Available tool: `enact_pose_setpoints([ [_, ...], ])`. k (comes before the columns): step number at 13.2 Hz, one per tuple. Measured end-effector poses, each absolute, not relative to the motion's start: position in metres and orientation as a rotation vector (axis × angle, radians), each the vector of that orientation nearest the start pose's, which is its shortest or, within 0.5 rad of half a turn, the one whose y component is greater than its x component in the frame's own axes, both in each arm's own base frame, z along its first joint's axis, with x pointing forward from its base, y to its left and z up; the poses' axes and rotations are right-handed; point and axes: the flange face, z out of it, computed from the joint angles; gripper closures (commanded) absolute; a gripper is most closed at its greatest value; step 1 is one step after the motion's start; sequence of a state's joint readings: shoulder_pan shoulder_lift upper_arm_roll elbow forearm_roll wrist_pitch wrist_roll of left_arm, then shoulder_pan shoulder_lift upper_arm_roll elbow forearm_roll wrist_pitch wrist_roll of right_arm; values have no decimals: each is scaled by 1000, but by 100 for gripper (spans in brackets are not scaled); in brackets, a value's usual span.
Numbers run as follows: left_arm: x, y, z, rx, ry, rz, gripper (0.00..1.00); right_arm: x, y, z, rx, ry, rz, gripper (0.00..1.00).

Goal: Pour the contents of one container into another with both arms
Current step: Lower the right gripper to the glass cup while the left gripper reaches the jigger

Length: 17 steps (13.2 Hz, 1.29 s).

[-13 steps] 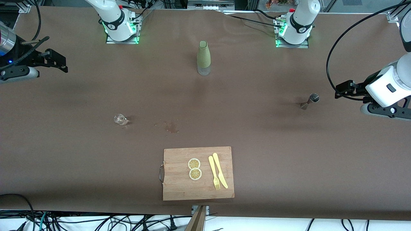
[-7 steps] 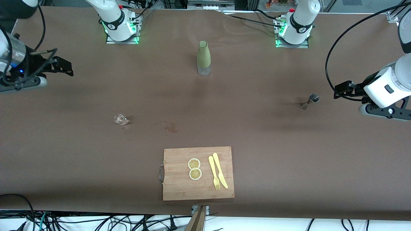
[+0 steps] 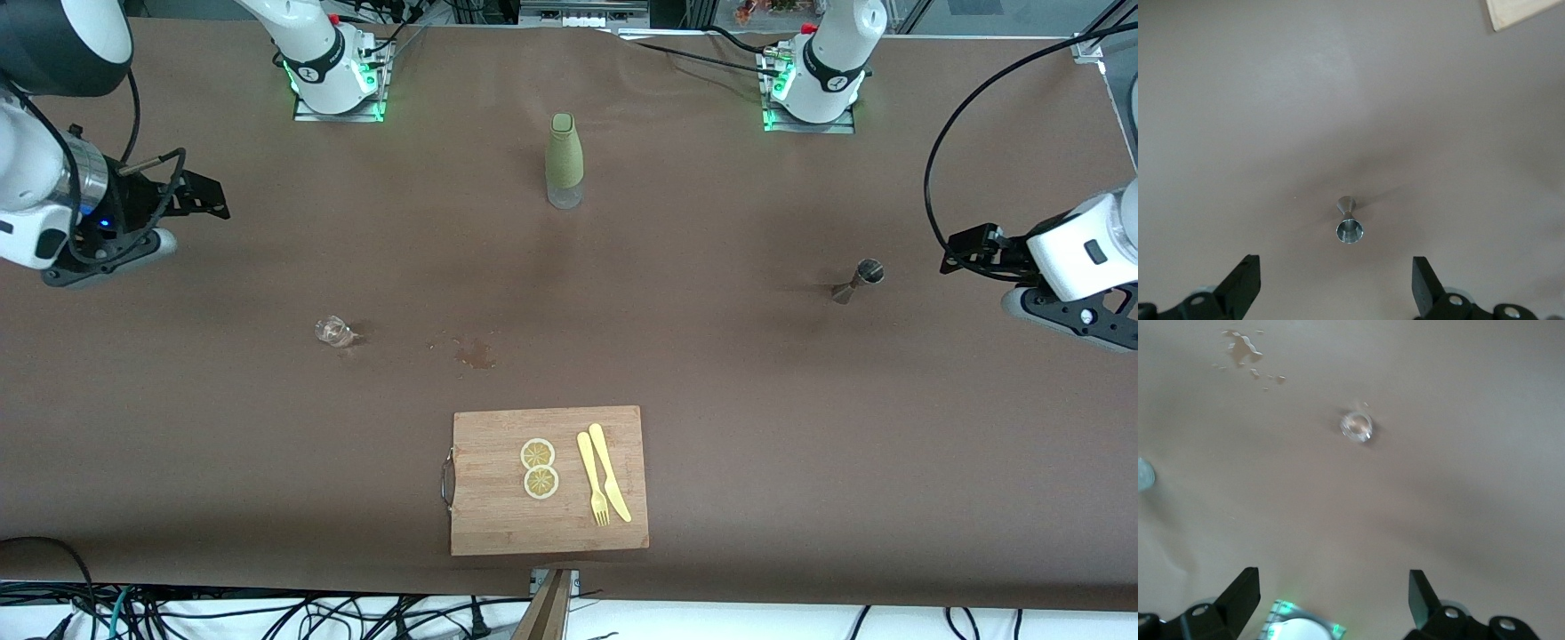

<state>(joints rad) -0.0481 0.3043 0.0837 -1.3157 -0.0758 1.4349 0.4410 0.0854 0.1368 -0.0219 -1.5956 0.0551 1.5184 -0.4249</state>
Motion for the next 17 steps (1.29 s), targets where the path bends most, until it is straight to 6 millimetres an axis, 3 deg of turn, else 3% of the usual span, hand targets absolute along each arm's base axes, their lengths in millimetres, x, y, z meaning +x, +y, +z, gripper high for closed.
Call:
enact_pose_setpoints([
  [2, 628, 38, 533, -3174, 920, 281, 0, 591, 39, 508, -2858, -934, 302, 1],
  [4, 625, 85, 497, -3202, 1175, 284, 0, 601, 26, 491, -2757, -1099, 278, 1],
  [8, 604, 162, 413, -3246, 1677, 132, 0, 616, -32, 449, -2461, -1255, 113, 1],
  [11, 579, 186, 386, -3155, 2095, -44, 0, 628, -54, 406, -2260, -1366, -41, 1],
  [13, 561, 199, 363, -3083, 2360, -272, 0, 634, -65, 368, -2097, -1431, -164, 1],
  [17, 505, 242, 262, -2964, 2619, -808, 0, 630, -77, 294, -1818, -1604, -436, 1],
])
